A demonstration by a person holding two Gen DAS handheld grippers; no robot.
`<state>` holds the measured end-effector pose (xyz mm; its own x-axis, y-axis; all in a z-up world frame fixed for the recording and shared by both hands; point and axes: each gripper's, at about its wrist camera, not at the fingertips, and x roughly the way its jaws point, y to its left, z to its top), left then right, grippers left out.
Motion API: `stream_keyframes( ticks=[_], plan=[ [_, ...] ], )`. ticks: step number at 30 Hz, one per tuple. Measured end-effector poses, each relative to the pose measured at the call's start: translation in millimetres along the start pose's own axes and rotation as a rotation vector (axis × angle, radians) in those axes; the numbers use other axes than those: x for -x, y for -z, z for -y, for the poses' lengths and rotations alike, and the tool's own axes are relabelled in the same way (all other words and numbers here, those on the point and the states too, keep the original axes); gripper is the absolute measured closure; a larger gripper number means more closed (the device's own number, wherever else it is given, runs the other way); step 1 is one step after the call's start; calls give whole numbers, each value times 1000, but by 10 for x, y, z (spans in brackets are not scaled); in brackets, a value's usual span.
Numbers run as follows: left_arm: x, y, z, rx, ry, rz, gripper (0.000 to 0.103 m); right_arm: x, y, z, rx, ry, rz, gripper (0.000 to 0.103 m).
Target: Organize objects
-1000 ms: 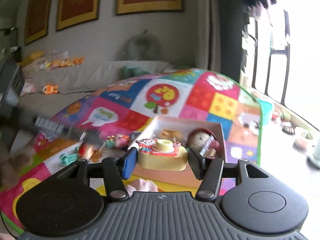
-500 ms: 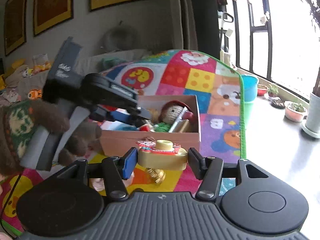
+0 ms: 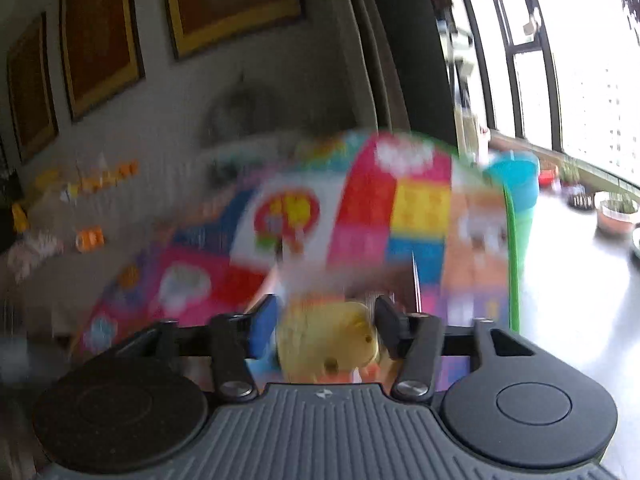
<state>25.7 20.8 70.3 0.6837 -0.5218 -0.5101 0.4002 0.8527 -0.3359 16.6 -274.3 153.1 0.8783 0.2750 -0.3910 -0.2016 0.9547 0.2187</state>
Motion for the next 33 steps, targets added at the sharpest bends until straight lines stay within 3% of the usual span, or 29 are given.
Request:
stream_keyframes(
  ticks=[4, 6, 8, 13, 19, 25, 27, 28, 29, 33],
  plan=[
    [82, 163, -213, 78, -8, -13, 61, -383, -692, -20, -29, 49, 57, 61],
    [120, 196, -304, 105, -23, -7, 61, -606, -865, -57, -5, 87, 43, 56],
    [155, 222, -377, 116, -29, -7, 61, -746, -879, -85, 1, 71, -1, 50],
    [187, 312, -500, 155, -14, -22, 61, -740, -436, -146, 55, 47, -133, 48],
    [93, 362, -457, 161, 19, -51, 61, -454, 393, -120, 111, 43, -300, 37],
    [-10, 418, -352, 160, 51, -87, 62, -346, 1158, -229, 213, 80, -435, 37],
    [-19, 433, -327, 155, 51, -98, 62, -403, 1301, -220, 239, 121, -455, 40],
    [-14, 437, -320, 155, 49, -100, 62, -429, 1331, -213, 246, 133, -468, 54],
    [-2, 440, -324, 156, 47, -100, 62, -419, 1339, -206, 239, 117, -471, 59],
    [35, 440, -386, 175, 29, -96, 62, -221, 1120, -282, 239, 89, -402, 59]
  ],
)
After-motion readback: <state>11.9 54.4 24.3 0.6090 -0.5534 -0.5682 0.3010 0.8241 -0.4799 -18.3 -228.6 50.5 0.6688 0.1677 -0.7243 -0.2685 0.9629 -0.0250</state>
